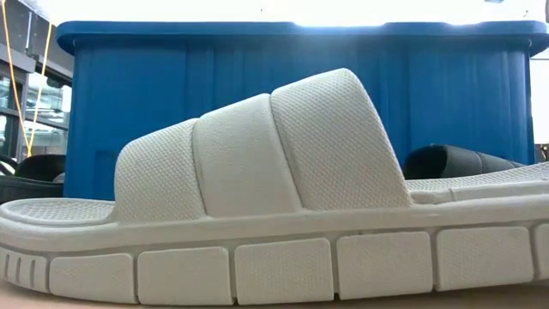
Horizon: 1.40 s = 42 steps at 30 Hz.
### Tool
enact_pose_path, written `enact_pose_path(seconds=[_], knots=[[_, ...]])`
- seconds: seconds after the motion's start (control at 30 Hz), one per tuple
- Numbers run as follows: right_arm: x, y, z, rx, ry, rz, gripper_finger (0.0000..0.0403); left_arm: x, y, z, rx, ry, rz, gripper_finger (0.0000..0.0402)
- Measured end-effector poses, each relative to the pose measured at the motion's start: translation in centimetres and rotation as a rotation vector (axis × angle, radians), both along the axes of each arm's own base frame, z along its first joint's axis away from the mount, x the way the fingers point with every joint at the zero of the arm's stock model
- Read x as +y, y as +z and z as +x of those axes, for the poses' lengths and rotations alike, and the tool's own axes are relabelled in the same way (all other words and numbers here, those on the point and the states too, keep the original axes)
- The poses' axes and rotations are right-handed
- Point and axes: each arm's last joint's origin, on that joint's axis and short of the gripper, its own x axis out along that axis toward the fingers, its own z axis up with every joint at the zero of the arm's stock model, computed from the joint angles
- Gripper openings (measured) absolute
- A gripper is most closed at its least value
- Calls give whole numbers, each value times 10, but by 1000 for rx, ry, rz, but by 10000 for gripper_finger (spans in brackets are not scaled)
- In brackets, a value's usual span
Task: Pick and place slides into bin
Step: Stack the gray slide on top of the gray slide in the blue bin
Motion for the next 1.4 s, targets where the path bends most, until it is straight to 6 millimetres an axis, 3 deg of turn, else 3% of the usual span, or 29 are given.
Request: enact_pose_path(seconds=[0.13,0.27,0.37,0.43,0.57,0.7,0.9,1.03,1.2,1.4], knots=[[0,3,0,-14,-4,11,154,3,-25,-31,-120,56,-107,198],[-3,6,2,-22,-11,1,154,23,-10,-75,-214,20,-70,198],[-6,4,11,30,53,16,154,38,-29,-106,-305,117,-114,198],[-8,2,18,70,101,42,154,41,-43,-119,-321,101,-119,198],[-11,3,25,101,89,143,154,45,-53,-140,-357,42,-147,198],[-13,1,29,134,98,160,154,51,-61,-150,-376,69,-134,198],[-21,-12,31,306,183,107,154,55,-58,-153,-394,77,-154,198],[-23,-15,30,329,200,43,154,56,-58,-154,-381,62,-137,198],[-25,-17,33,302,139,14,156,56,-58,-154,-382,60,-146,198],[-16,-37,49,256,-8,62,163,55,-59,-153,-362,27,-155,198]])
